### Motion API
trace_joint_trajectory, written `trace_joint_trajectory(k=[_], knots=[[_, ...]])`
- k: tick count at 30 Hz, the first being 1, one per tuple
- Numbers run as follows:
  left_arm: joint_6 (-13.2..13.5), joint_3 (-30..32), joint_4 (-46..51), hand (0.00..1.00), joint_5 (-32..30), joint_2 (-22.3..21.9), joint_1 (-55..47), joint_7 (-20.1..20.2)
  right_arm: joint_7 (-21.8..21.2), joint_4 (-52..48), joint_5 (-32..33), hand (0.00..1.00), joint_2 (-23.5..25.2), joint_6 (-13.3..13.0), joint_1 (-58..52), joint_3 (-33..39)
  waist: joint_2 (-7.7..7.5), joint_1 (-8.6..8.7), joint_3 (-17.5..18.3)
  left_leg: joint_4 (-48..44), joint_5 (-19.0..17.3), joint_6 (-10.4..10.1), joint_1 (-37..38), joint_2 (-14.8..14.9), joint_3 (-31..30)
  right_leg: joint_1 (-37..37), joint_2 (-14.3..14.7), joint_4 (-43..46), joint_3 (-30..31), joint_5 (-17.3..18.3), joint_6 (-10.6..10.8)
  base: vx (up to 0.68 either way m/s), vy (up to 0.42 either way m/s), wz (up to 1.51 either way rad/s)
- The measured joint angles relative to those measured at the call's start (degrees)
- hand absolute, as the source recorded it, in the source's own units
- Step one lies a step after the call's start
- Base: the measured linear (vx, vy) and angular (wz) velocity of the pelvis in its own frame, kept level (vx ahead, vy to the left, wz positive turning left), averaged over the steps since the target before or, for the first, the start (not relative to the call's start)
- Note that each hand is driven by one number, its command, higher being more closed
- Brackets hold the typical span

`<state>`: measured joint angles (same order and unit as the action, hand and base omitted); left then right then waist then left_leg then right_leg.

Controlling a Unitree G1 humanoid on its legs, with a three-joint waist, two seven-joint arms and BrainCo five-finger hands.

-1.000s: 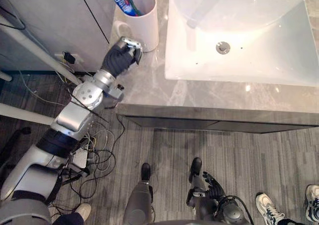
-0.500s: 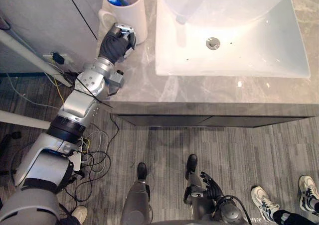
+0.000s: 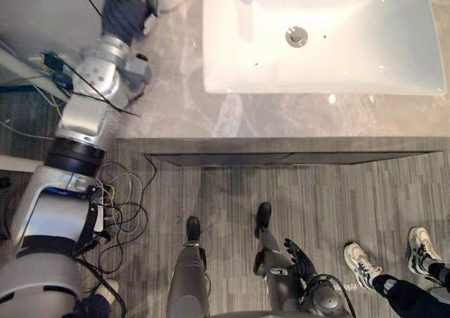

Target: Organize washtable

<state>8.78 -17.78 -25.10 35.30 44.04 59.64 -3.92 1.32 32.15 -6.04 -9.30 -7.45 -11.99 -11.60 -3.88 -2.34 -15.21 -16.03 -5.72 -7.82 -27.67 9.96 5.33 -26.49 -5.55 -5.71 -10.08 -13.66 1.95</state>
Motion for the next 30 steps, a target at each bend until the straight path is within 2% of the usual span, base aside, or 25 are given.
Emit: trace_joint_trajectory(k=[9, 13, 19, 22, 26, 28, 29, 30], knots=[[-1.14, 2.07, -6.93, 1.0, -1.84, -0.12, 6.64, -0.1, -0.01, -1.11, 1.44, 0.0, -0.01, -0.14, -0.23, -0.07, -0.22, 0.58, -0.3, -0.03, -0.33, -0.42, -0.51, 1.5, 1.09, -1.1, 1.46, 0.01, 0.84, -0.18, -0.57, 0.0, -0.009, -0.08], [-1.13, 2.08, -7.18, 1.0, -1.92, -0.56, 7.6, -0.11, 0.0, -1.13, 1.47, 0.0, 0.0, -0.26, -0.23, -0.07, -0.23, 1.22, -0.3, -0.02, -0.33, -0.41, -0.34, 1.59, 1.01, -0.76, 1.37, 0.01, 0.7, -0.2, -0.55, -0.01, 0.011, 0.02], [-1.17, 2.07, -6.7, 1.0, -2.21, -2.47, 7.18, -0.19, -0.02, -0.94, 1.48, 0.0, 0.0, -0.41, -0.24, -0.08, -0.22, 1.25, -0.3, 0.17, -0.32, -0.42, 1.56, 1.81, 0.58, 1.17, 1.48, 0.0, 0.53, -0.18, -0.53, 0.0, 0.0, 0.0], [-1.06, 2.42, 0.65, 1.0, -2.15, -2.8, 1.17, -0.29, -0.05, -0.77, 1.47, 0.0, 0.22, -0.31, -0.42, -0.08, -0.08, 1.2, -0.22, 1.07, -0.21, -0.46, 4.22, 1.75, 0.29, 3.57, 1.4, 0.01, -0.16, 0.41, -0.45, -0.01, 0.027, 0.09], [-0.67, 5.53, 11.62, 1.0, -1.98, -4.06, -15.08, -0.07, -0.16, 0.35, 1.43, 0.0, 0.52, 0.03, -0.66, 0.4, 1.08, 0.77, 0.49, 3.6, 0.76, -0.84, 8.2, 1.25, -1.86, 8.08, 1.41, 0.05, -2.89, 2.16, -0.43, 0.01, 0.012, 0.32], [-0.82, 10.18, 16.39, 1.0, -1.24, -7.11, -28.32, 0.02, -0.18, 2.07, 1.53, 0.0, 0.57, 0.1, -0.75, 2.06, 2.84, -0.46, 1.32, 5.52, 1.44, -1.02, 10.92, 1.12, -3.79, 10.53, 1.25, 1.43, -5.0, 4.14, -0.31, 0.06, 0.016, 0.48], [-0.87, 11.5, 17.52, 1.0, -1.05, -8.05, -31.85, 0.13, -0.2, 2.63, 1.59, 0.0, 0.59, 0.05, -0.71, 2.66, 3.45, -0.65, 1.67, 5.97, 1.61, -1.05, 11.53, 1.14, -4.39, 10.87, 1.15, 2.66, -5.73, 5.03, -0.32, 0.09, 0.02, 0.51], [-0.92, 14.63, 20.75, 1.0, -0.92, -10.35, -39.16, 0.36, -0.2, 3.52, 1.69, 0.0, 0.63, 0.09, -0.68, 3.53, 4.48, -1.24, 2.32, 6.6, 1.74, -1.08, 12.98, 1.15, -5.54, 11.62, 0.73, 5.66, -7.02, 7.43, -0.02, 0.1, 0.018, 0.63]])
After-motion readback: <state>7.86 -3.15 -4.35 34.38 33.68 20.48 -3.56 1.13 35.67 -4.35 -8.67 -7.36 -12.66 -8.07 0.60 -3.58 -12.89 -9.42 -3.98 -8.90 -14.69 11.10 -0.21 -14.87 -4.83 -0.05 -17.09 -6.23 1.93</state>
